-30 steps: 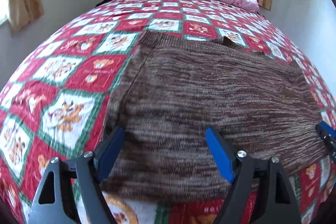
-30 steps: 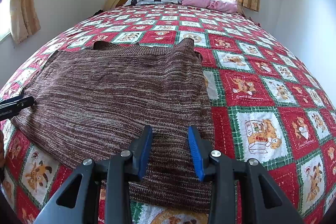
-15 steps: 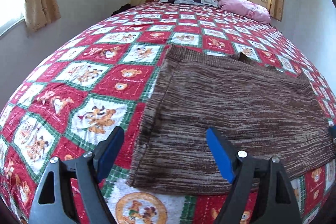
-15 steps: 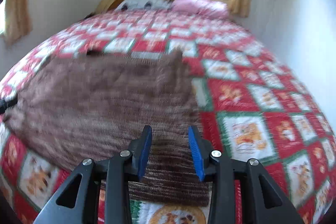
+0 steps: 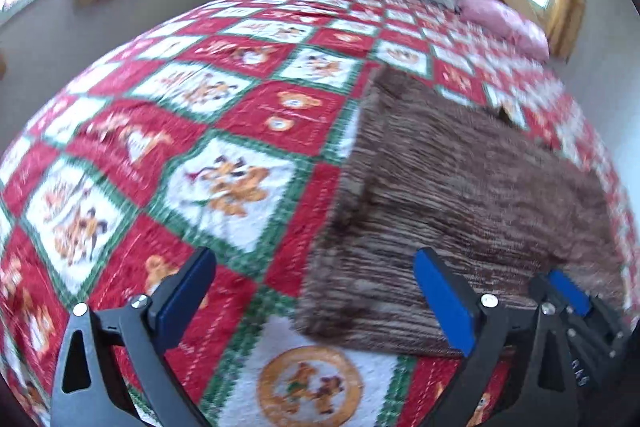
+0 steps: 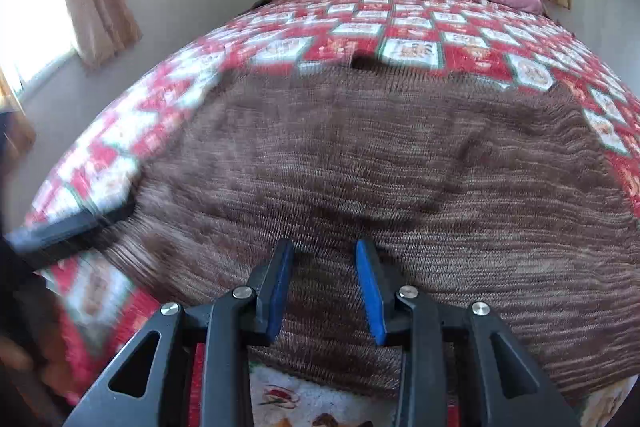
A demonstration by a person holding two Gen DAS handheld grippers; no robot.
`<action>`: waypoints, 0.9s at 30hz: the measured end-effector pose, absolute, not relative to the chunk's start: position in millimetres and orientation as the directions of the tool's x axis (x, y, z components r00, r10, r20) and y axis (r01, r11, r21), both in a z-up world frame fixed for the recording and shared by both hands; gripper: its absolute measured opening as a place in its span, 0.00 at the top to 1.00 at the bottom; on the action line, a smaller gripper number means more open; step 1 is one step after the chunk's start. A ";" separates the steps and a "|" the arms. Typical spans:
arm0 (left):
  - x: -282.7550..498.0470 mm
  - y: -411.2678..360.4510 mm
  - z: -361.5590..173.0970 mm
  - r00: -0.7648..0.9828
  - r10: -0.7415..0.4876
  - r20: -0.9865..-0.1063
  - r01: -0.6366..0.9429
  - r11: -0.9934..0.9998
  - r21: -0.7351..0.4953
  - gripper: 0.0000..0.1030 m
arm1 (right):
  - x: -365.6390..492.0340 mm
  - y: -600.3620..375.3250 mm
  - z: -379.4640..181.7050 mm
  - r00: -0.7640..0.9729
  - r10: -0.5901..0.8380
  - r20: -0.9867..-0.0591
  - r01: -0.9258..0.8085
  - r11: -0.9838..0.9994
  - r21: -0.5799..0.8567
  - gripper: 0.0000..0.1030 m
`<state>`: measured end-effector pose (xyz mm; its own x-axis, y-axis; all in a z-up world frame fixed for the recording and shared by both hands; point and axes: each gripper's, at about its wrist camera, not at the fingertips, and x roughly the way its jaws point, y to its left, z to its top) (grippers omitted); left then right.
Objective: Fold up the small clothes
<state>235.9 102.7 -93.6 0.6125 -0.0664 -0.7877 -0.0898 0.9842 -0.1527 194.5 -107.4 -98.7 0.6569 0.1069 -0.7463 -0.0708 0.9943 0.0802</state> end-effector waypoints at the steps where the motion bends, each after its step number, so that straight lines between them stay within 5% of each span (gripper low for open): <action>1: 233.4 110.2 -95.3 0.616 -0.092 -0.782 -0.104 0.975 -0.197 0.01 | 194.3 -104.3 -100.0 0.657 0.088 -0.749 -0.071 0.996 0.055 0.66; 11: 205.7 108.4 -101.6 0.634 -0.161 -0.757 -0.122 0.945 -0.303 0.08 | 192.6 -118.4 -100.1 0.659 0.164 -0.734 -0.071 0.985 0.156 0.64; 15: 168.2 126.3 -100.3 0.687 -0.255 -0.680 -0.216 0.822 -0.526 0.10 | 194.2 -125.7 -101.5 0.659 0.217 -0.720 -0.070 0.971 0.228 0.64; 23: 194.5 99.1 -107.6 0.670 -0.205 -0.714 -0.186 0.884 -0.429 0.13 | 193.5 -130.6 -101.6 0.661 0.242 -0.710 -0.070 0.962 0.262 0.64; 24: 201.2 97.9 -108.4 0.675 -0.199 -0.710 -0.196 0.880 -0.432 0.17 | 193.6 -130.7 -101.7 0.661 0.243 -0.710 -0.071 0.962 0.263 0.64; 26: 207.0 98.6 -107.6 0.684 -0.222 -0.695 -0.189 0.867 -0.462 0.42 | 193.7 -130.9 -101.7 0.661 0.245 -0.709 -0.071 0.961 0.266 0.64; 27: 211.3 99.3 -108.2 0.678 -0.263 -0.687 -0.173 0.851 -0.496 0.74 | 193.7 -131.1 -101.9 0.661 0.246 -0.709 -0.071 0.961 0.267 0.64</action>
<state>211.3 99.3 -108.2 0.6780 -0.2625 -0.6865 -0.1727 0.8510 -0.4959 193.7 -131.1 -101.9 0.6612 0.2460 -0.7088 -0.0708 0.9610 0.2674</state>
